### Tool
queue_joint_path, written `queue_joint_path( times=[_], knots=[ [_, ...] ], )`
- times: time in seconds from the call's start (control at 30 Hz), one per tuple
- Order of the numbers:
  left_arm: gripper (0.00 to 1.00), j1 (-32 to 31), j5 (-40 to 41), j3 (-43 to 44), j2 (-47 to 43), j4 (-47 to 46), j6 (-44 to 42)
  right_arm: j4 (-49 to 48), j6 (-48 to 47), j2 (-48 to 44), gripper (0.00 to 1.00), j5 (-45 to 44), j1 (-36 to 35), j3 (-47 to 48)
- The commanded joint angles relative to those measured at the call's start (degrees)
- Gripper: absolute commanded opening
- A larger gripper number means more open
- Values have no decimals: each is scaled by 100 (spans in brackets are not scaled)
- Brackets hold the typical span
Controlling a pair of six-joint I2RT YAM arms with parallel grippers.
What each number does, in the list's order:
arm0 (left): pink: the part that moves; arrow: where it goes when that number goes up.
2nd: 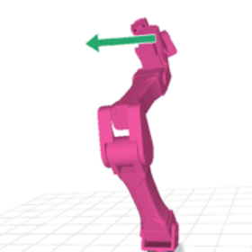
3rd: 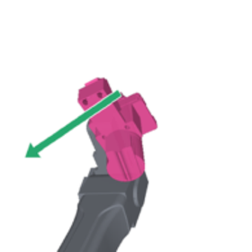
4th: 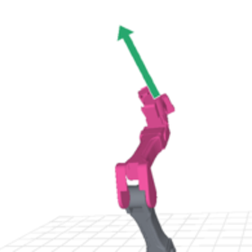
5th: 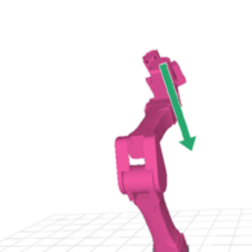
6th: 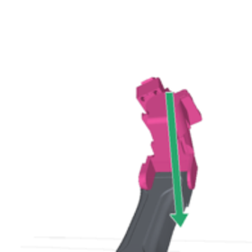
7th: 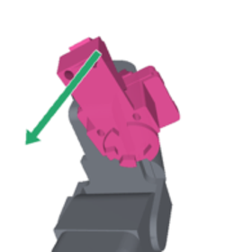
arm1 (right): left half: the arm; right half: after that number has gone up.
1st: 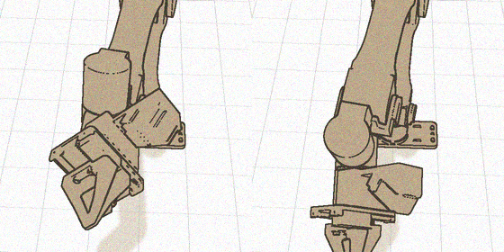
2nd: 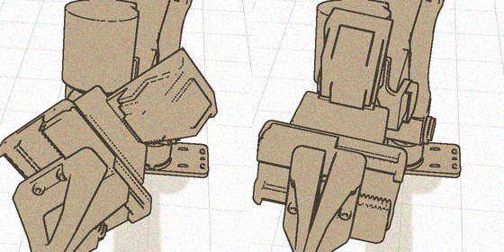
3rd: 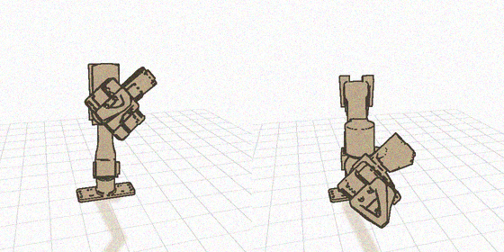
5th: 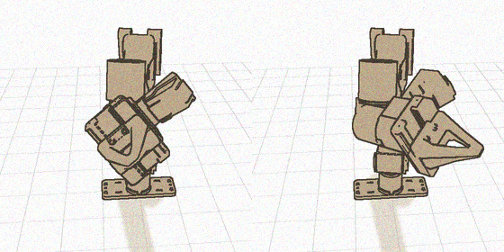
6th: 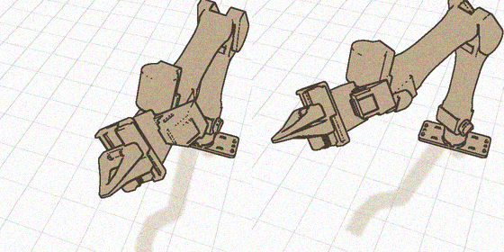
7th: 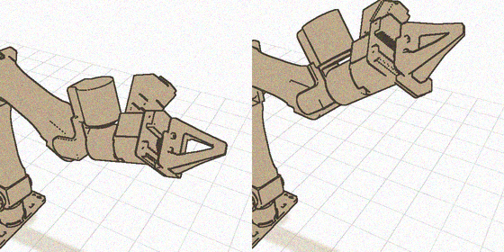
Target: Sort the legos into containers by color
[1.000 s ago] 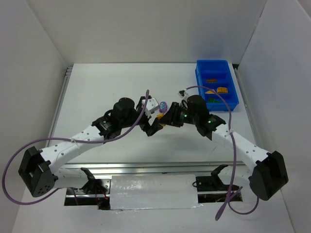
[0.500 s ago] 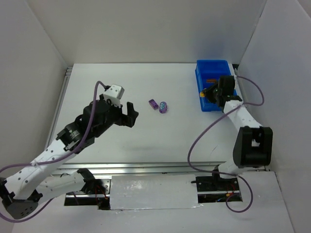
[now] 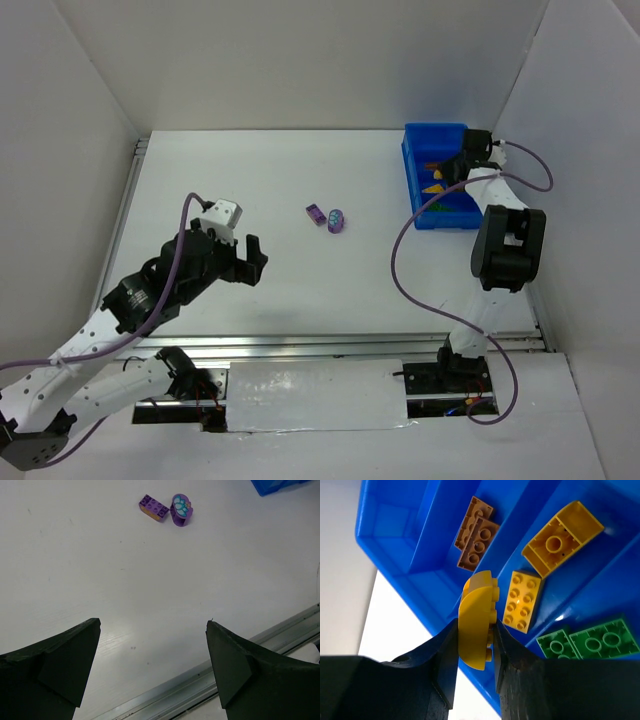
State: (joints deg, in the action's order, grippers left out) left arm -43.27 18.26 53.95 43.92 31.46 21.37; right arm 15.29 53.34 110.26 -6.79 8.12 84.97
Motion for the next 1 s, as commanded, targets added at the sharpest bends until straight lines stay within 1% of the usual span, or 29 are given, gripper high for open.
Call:
queue_joint_path(
  times=[0.0, 0.03, 0.13, 0.27, 0.37, 0.43, 0.5, 0.57, 0.67, 0.73, 0.8, 0.83, 0.87, 0.9, 0.93, 0.97],
  knots=[
    [99, -6, -559, 36, 186, -237, 8, 52, 167, 284, 9, -103, 5, 580],
    [100, -6, -569, 36, 248, -220, 17, 236, 194, 373, 12, -95, 5, 687],
    [100, -6, -578, 98, 389, -132, -1, 308, 212, 584, 16, 19, 5, 907],
    [99, 2, -613, 45, 249, -193, -27, 229, 238, 637, 36, 46, 5, 881],
    [100, 2, -596, 10, 152, -237, -36, 264, 212, 673, 41, 55, -3, 890],
    [99, 2, -569, 10, 152, -220, -27, 282, 203, 655, 42, 55, -3, 881],
    [100, 2, -596, 19, 187, -211, -36, 273, 177, 637, 48, 72, 5, 846],
    [100, 2, -631, 36, 248, -211, -36, 281, 185, 585, 57, 81, 5, 837],
    [99, 2, -622, 45, 292, -193, -27, 247, 159, 506, 64, 81, 5, 793],
    [100, 2, -587, 28, 266, -193, 8, 317, 81, 410, 66, 90, -3, 819],
    [100, 2, -421, 10, 231, -193, 60, 247, -16, 225, 68, 90, -73, 723],
    [99, 2, -281, 1, 231, -184, 217, 194, -182, 85, 73, 72, -126, 662],
    [100, 2, 121, -8, 248, -167, 323, 46, -297, -221, 76, 72, -170, 487],
    [100, 2, 343, 18, 344, -123, 577, -8, -411, -407, 76, 64, -336, 390],
    [100, 2, 554, 53, 406, -1, 710, -52, -708, -591, 80, -32, -433, 224],
    [100, 2, 878, 97, 546, 44, 833, -96, -911, -959, 81, -94, -556, 161]
  ],
)
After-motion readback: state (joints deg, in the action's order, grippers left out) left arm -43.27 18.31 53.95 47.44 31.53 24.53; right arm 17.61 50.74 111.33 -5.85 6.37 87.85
